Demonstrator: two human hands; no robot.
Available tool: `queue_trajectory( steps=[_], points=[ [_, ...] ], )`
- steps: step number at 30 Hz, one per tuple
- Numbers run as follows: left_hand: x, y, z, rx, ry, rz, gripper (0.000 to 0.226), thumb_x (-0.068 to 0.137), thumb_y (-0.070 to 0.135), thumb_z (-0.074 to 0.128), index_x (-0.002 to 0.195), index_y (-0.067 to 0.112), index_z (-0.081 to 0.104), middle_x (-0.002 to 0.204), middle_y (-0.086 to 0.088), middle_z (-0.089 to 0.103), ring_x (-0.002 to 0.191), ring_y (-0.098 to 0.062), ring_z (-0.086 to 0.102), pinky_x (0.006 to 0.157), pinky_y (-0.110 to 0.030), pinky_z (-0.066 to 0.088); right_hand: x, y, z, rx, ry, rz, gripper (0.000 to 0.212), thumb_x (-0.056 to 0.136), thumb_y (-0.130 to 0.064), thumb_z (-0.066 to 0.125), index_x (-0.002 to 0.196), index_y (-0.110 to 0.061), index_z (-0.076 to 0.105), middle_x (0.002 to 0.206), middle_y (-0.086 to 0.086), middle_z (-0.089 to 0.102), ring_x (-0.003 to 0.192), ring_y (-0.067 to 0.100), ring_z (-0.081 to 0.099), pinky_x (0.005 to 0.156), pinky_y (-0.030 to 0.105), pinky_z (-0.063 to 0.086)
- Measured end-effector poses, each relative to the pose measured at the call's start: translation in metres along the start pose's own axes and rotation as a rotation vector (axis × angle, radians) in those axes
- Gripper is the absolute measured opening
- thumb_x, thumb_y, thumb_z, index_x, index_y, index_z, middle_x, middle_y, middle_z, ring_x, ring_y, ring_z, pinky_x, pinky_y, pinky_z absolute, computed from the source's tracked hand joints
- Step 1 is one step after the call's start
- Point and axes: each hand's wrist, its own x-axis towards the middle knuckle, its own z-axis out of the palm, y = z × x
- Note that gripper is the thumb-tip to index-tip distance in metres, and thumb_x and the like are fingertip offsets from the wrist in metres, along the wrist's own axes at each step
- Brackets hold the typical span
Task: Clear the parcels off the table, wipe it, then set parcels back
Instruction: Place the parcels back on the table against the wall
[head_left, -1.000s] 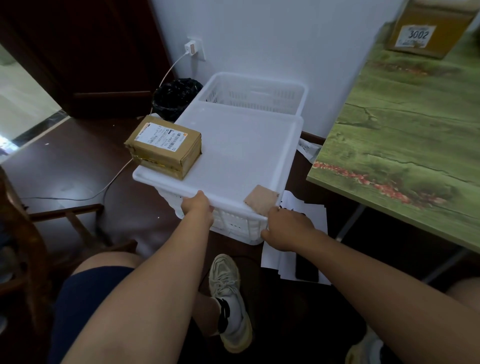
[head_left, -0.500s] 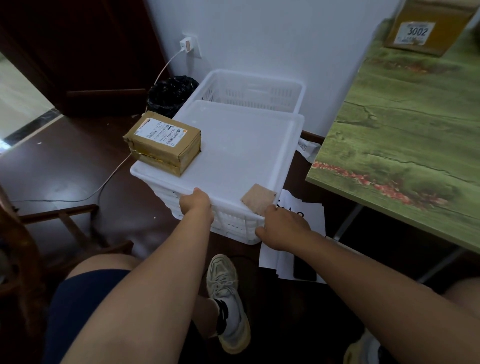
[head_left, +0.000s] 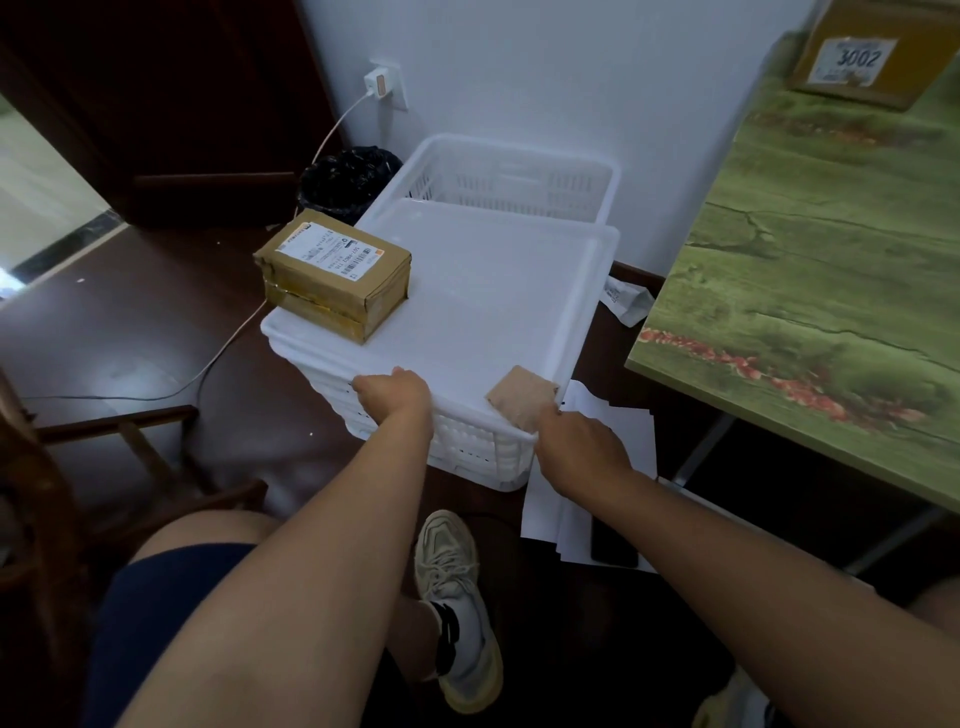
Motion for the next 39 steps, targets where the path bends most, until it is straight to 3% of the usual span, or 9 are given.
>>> queue_trajectory(
  steps=[4,12,14,18,22,25,31,34,39],
  points=[
    [0.003,0.001,0.001,-0.048,-0.001,-0.063,0.049,0.102,0.020,0.040,0.147,0.005,0.025,0.145,-0.015,0.044,0.127,-0.032,0.048,0.104,-0.042,0.040,0.004,0.002,0.003,0.009,0.013,-0.013,0.048,0.097,-0.010,0.052,0.140,0.002,0.036,0.114,0.016,0.064,0.096,0.031,0.065,0.062,0.032,0.038],
    [0.003,0.001,-0.004,-0.187,-0.024,-0.126,0.054,0.096,0.008,0.045,0.148,0.012,0.029,0.146,-0.008,0.042,0.124,-0.028,0.049,0.089,-0.035,0.042,0.002,0.001,0.003,0.003,0.024,-0.017,0.049,0.097,-0.009,0.052,0.142,0.002,0.035,0.115,0.014,0.064,0.097,0.029,0.065,0.063,0.031,0.038],
    [0.006,0.001,-0.005,-0.261,-0.027,-0.183,0.049,0.096,0.009,0.044,0.145,0.009,0.036,0.141,-0.007,0.048,0.120,-0.027,0.052,0.089,-0.034,0.043,0.001,0.001,0.003,-0.003,0.031,-0.020,0.050,0.097,-0.007,0.050,0.143,0.002,0.034,0.116,0.014,0.064,0.097,0.029,0.065,0.063,0.031,0.038],
    [0.000,0.004,-0.008,-0.351,-0.047,-0.212,0.059,0.095,0.005,0.044,0.150,0.016,0.027,0.136,-0.001,0.044,0.100,-0.020,0.046,0.084,-0.031,0.039,0.003,0.002,0.004,0.011,0.040,-0.020,0.049,0.097,-0.006,0.049,0.143,0.002,0.033,0.119,0.015,0.062,0.100,0.031,0.064,0.064,0.031,0.037],
    [0.001,0.004,-0.008,-0.308,-0.034,-0.196,0.054,0.093,0.005,0.047,0.146,0.011,0.034,0.138,-0.008,0.048,0.100,-0.023,0.051,0.080,-0.033,0.041,0.007,0.004,0.002,0.030,0.041,-0.016,0.048,0.098,-0.009,0.049,0.142,0.001,0.034,0.119,0.016,0.062,0.101,0.031,0.063,0.065,0.032,0.037],
    [0.007,0.005,-0.008,-0.160,-0.041,-0.117,0.045,0.096,0.009,0.050,0.139,0.000,0.042,0.138,-0.020,0.051,0.117,-0.037,0.055,0.086,-0.042,0.046,0.012,0.006,0.005,0.051,0.058,-0.008,0.047,0.098,-0.009,0.049,0.141,0.001,0.035,0.116,0.015,0.063,0.098,0.031,0.064,0.064,0.032,0.037],
    [0.014,0.001,-0.002,-0.223,-0.051,-0.190,0.043,0.097,0.016,0.052,0.139,0.010,0.048,0.139,-0.004,0.052,0.121,-0.023,0.053,0.087,-0.029,0.041,0.018,0.008,0.006,0.079,0.077,0.006,0.049,0.098,-0.008,0.047,0.144,-0.001,0.034,0.116,0.015,0.060,0.096,0.032,0.063,0.055,0.029,0.034],
    [0.013,0.001,0.001,-0.173,-0.036,-0.129,0.046,0.090,0.007,0.052,0.136,0.008,0.047,0.137,-0.007,0.051,0.116,-0.029,0.056,0.086,-0.038,0.048,0.019,0.009,0.005,0.087,0.093,0.011,0.043,0.098,-0.009,0.047,0.139,-0.001,0.039,0.100,0.012,0.050,0.075,0.026,0.054,0.045,0.028,0.019],
    [0.013,0.005,0.001,-0.104,-0.078,-0.113,0.042,0.091,0.007,0.045,0.133,0.005,0.046,0.132,-0.011,0.054,0.117,-0.031,0.056,0.087,-0.039,0.049,0.021,0.010,0.000,0.113,0.081,0.014,0.044,0.096,-0.007,0.049,0.138,-0.001,0.040,0.117,0.015,0.055,0.083,0.028,0.056,0.059,0.029,0.036]
  ],
)
